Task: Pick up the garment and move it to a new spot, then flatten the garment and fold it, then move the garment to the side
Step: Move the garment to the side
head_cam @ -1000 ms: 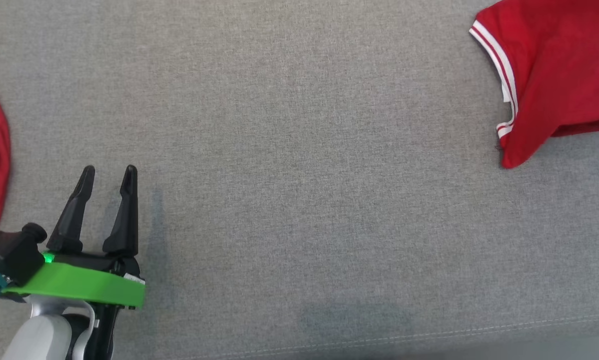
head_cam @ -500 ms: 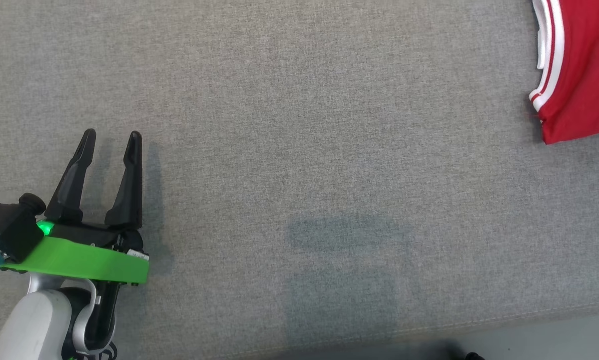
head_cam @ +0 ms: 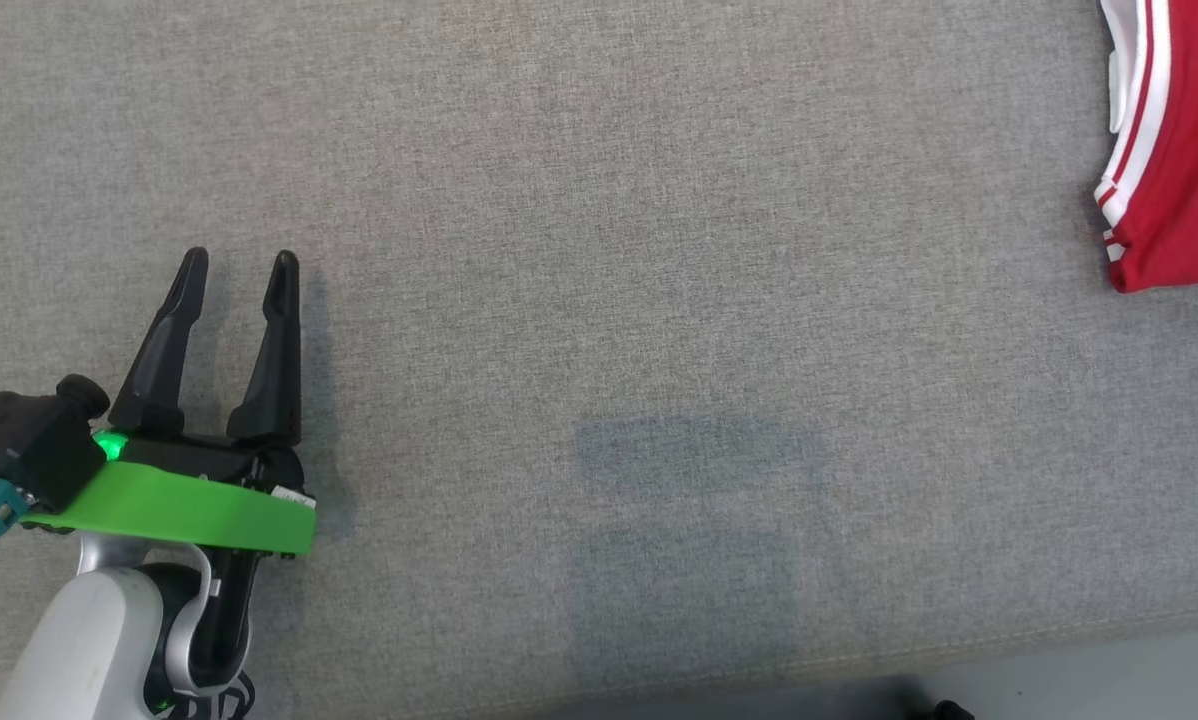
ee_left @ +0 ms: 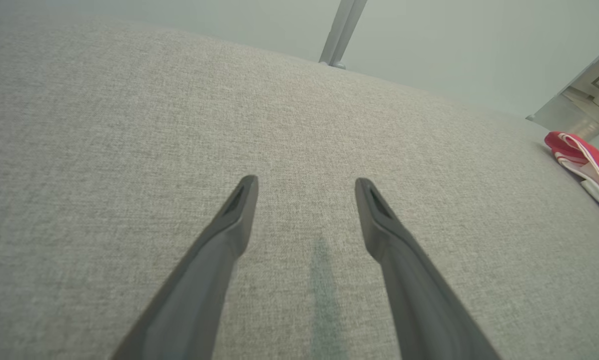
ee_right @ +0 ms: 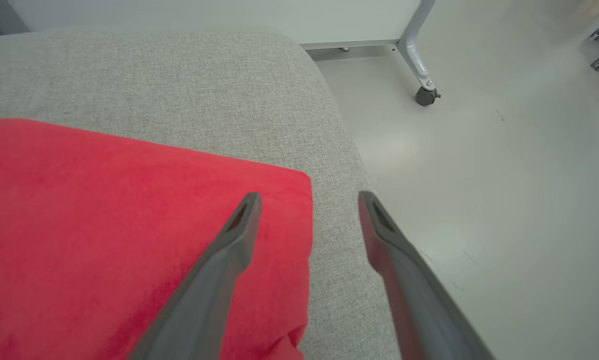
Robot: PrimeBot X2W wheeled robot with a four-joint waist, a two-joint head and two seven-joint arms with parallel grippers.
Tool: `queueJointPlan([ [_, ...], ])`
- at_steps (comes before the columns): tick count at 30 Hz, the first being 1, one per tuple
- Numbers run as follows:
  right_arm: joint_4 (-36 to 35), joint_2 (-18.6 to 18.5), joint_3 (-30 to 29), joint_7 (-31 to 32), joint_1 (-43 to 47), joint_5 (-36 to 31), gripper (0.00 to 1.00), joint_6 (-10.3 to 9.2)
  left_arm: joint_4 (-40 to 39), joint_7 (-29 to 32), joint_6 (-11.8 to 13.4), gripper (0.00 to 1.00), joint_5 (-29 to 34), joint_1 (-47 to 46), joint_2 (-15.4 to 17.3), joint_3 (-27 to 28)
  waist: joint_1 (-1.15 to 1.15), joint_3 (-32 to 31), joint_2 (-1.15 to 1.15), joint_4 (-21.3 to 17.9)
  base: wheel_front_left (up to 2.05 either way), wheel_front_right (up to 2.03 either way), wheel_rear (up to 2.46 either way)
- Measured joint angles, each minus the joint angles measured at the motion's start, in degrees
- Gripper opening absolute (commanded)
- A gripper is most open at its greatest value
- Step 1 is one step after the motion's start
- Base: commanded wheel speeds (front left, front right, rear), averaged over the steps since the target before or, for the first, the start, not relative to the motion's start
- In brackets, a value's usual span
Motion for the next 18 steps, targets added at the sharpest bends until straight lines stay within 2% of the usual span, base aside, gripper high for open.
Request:
queueJointPlan([
  [6, 1.67, 3.85, -0.85, -8.12, -0.73, -1.59, 1.00, -0.13, 1.55, -1.74, 0.00, 1.00, 0.00, -0.05, -0.76, 0.86, 0.00, -1.73, 0.00, 0.15, 0.00, 0.00, 0.00],
  [13, -1.12, 5.82, -0.24, -18.03, -1.26, -5.83, 1.00, -0.09, 3.99, -3.08, 0.01, 1.00, 0.13, -0.56, -1.11, 1.85, 0.00, -4.71, 0.00, 0.18, 0.00, 0.00, 0.00],
  [18, -4.19, 9.22, 0.68, -23.93, -0.18, -6.62, 1.00, -0.07, 6.82, -3.65, 0.00, 1.00, 0.83, -0.46, -0.88, 3.34, 0.00, -8.02, 0.00, 0.27, 0.00, 0.00, 0.00],
])
